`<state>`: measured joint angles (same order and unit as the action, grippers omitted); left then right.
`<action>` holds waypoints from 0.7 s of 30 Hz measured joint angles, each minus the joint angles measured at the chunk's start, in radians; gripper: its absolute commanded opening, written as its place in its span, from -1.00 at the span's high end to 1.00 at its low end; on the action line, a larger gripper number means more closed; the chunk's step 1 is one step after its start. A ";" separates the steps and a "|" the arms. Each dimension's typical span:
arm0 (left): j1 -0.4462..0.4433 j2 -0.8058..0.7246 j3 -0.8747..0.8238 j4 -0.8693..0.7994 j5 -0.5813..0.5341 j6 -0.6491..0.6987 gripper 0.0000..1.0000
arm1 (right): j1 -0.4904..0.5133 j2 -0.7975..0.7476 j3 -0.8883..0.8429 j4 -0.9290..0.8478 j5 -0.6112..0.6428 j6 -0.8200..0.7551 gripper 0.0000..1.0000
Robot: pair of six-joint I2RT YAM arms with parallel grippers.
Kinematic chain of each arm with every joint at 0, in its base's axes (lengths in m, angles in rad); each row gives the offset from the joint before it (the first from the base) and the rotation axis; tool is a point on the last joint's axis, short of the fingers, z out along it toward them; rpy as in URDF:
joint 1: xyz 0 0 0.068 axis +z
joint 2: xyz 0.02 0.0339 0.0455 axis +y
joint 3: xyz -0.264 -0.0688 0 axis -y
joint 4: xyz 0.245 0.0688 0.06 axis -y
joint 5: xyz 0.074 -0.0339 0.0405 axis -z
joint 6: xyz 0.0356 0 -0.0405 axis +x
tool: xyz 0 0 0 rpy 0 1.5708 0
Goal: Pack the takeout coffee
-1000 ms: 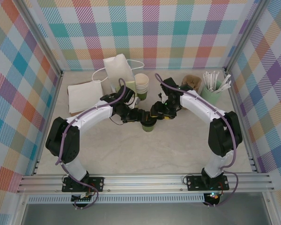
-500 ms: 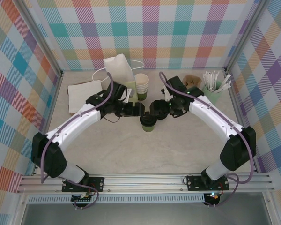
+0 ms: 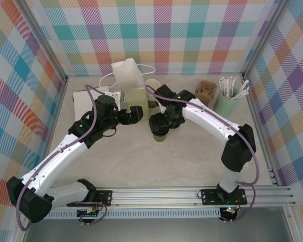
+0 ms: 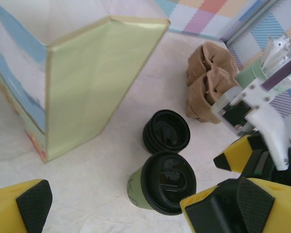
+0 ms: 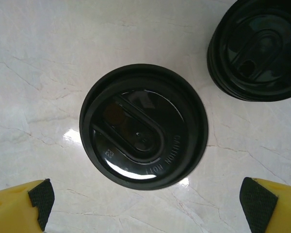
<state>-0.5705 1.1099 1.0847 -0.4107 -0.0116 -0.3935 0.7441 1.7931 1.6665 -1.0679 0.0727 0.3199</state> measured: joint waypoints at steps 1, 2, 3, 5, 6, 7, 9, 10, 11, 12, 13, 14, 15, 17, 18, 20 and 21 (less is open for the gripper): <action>0.000 -0.006 -0.003 0.002 -0.011 0.000 -1.00 | 0.003 0.017 0.013 -0.009 0.002 -0.004 -0.99; 0.000 -0.012 -0.006 0.003 -0.021 0.000 -1.00 | 0.006 0.035 0.027 -0.016 0.002 -0.009 -0.99; 0.000 -0.018 -0.010 0.004 -0.030 0.000 -1.00 | 0.009 0.054 0.039 -0.023 0.003 -0.015 -0.99; 0.001 -0.028 -0.016 0.005 -0.043 0.001 -1.00 | 0.011 0.087 0.066 -0.040 0.002 -0.023 -0.99; 0.002 -0.032 -0.018 0.006 -0.050 0.000 -1.00 | 0.013 0.105 0.080 -0.049 0.002 -0.024 -0.99; 0.003 -0.034 -0.019 0.006 -0.054 0.000 -1.00 | 0.013 0.117 0.090 -0.053 0.002 -0.026 -0.99; 0.004 -0.038 -0.021 0.006 -0.062 0.000 -1.00 | 0.015 0.140 0.108 -0.064 0.002 -0.031 -0.99; 0.004 -0.040 -0.023 0.006 -0.065 0.000 -1.00 | 0.016 0.150 0.113 -0.070 0.003 -0.033 -0.99; 0.003 -0.041 -0.025 0.006 -0.067 0.000 -1.00 | 0.016 0.156 0.116 -0.075 0.003 -0.035 -0.99; 0.004 -0.041 -0.027 0.007 -0.069 0.000 -1.00 | 0.016 0.161 0.117 -0.080 0.003 -0.037 -0.99; 0.003 -0.042 -0.030 0.006 -0.071 0.000 -1.00 | 0.016 0.165 0.118 -0.083 0.003 -0.040 -0.99; 0.004 -0.042 -0.032 0.007 -0.073 0.001 -1.00 | 0.016 0.169 0.121 -0.088 0.004 -0.041 -1.00; 0.003 -0.042 -0.034 0.007 -0.073 0.000 -1.00 | 0.016 0.171 0.123 -0.090 0.004 -0.043 -0.99; 0.004 -0.042 -0.035 0.006 -0.077 0.000 -1.00 | 0.016 0.175 0.125 -0.096 0.003 -0.045 -0.99; 0.004 -0.042 -0.035 0.006 -0.077 0.000 -1.00 | 0.016 0.176 0.126 -0.098 0.003 -0.045 -0.99; 0.004 -0.042 -0.035 0.006 -0.079 0.000 -1.00 | 0.016 0.177 0.126 -0.102 0.003 -0.046 -0.99; 0.004 -0.042 -0.035 0.006 -0.080 0.000 -1.00 | 0.016 0.177 0.126 -0.103 0.003 -0.048 -0.99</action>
<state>-0.5667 1.0683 1.0496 -0.4042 -0.0914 -0.3931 0.7601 1.9705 1.7927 -1.1709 0.0757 0.2722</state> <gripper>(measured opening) 0.999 0.997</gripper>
